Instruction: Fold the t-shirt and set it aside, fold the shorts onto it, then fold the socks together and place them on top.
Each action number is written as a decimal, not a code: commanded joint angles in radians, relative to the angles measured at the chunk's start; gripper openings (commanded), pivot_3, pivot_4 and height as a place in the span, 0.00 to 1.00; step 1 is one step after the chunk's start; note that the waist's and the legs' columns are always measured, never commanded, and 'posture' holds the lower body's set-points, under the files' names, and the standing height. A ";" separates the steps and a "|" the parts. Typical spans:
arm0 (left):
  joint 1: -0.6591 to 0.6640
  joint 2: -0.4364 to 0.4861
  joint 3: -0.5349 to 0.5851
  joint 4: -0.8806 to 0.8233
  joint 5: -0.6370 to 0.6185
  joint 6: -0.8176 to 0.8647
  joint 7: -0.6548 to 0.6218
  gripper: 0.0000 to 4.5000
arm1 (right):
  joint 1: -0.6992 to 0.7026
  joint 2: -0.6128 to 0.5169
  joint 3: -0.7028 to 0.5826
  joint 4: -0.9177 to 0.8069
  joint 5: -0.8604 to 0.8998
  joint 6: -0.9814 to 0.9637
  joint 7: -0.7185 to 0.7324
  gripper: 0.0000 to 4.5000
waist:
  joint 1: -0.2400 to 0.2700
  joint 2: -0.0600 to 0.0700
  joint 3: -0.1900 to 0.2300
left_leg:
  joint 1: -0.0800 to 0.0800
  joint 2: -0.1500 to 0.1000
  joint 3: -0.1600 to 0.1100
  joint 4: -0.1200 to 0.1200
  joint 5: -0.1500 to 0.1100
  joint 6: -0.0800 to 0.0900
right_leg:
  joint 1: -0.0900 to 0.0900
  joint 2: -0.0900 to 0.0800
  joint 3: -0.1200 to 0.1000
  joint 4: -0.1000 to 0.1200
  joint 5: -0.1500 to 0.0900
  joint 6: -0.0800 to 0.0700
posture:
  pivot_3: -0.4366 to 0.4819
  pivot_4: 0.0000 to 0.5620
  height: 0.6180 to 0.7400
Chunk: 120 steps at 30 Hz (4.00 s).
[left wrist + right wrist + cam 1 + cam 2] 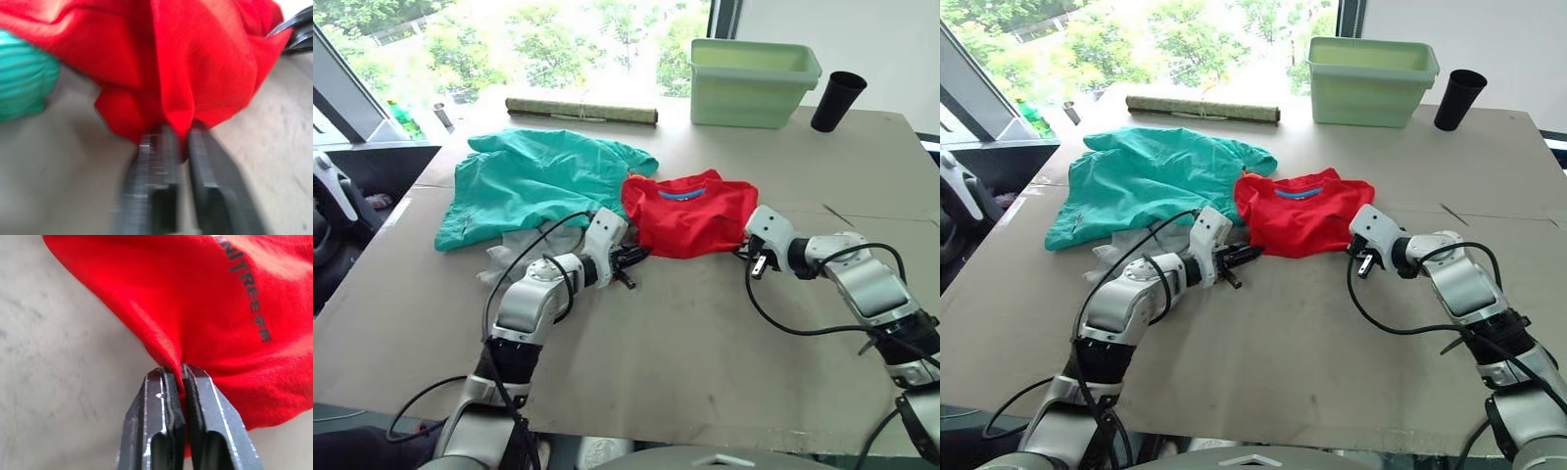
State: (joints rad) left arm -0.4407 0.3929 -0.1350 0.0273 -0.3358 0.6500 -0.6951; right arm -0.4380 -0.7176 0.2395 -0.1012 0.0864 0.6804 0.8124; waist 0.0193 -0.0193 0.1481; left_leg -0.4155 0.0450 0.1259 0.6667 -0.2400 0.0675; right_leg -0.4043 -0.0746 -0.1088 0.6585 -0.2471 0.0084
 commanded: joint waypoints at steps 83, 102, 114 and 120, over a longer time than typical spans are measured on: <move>-0.572 -0.002 0.135 0.679 0.059 -0.243 -0.499 0.63 | 0.441 0.214 -0.271 -0.679 0.326 0.205 -0.446 0.66 | -0.023 -0.005 0.002 | -0.003 0.000 0.001 0.001 -0.003 0.005 | -0.003 0.003 0.004 -0.001 -0.002 0.003 | 0.48 0.27 1.00; 0.027 -0.233 0.086 0.143 0.168 -0.131 0.204 0.63 | 0.280 0.415 -0.121 -0.194 -0.040 0.014 -0.731 0.66 | -0.029 -0.001 -0.009 | 0.004 -0.001 0.003 0.002 -0.003 0.004 | 0.001 0.002 0.006 0.002 -0.002 0.003 | 0.48 0.27 1.00; 0.041 -0.093 0.101 -0.181 -0.174 0.005 -0.153 0.65 | 0.177 0.168 -0.349 -0.390 0.275 0.438 -0.435 0.77 | -0.031 0.001 -0.010 | 0.002 0.000 0.002 0.000 -0.004 0.004 | -0.001 0.002 0.005 0.001 -0.002 0.002 | 0.48 0.27 1.00; 0.065 0.082 0.049 -0.254 -0.194 -0.035 -0.344 0.65 | 0.123 0.120 -0.271 -0.235 0.258 0.388 -0.370 0.65 | -0.031 0.004 -0.008 | 0.001 0.000 0.003 -0.001 -0.004 0.006 | -0.002 0.002 0.006 0.000 -0.002 0.002 | 0.48 0.27 1.00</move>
State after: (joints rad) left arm -0.3823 0.4652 -0.0762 -0.1755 -0.5099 0.6392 -0.9981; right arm -0.2888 -0.5794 -0.0349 -0.3322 0.3543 1.1017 0.4276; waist -0.0119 -0.0154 0.1405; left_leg -0.4148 0.0449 0.1290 0.6660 -0.2443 0.0731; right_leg -0.4059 -0.0728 -0.1030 0.6586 -0.2490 0.0103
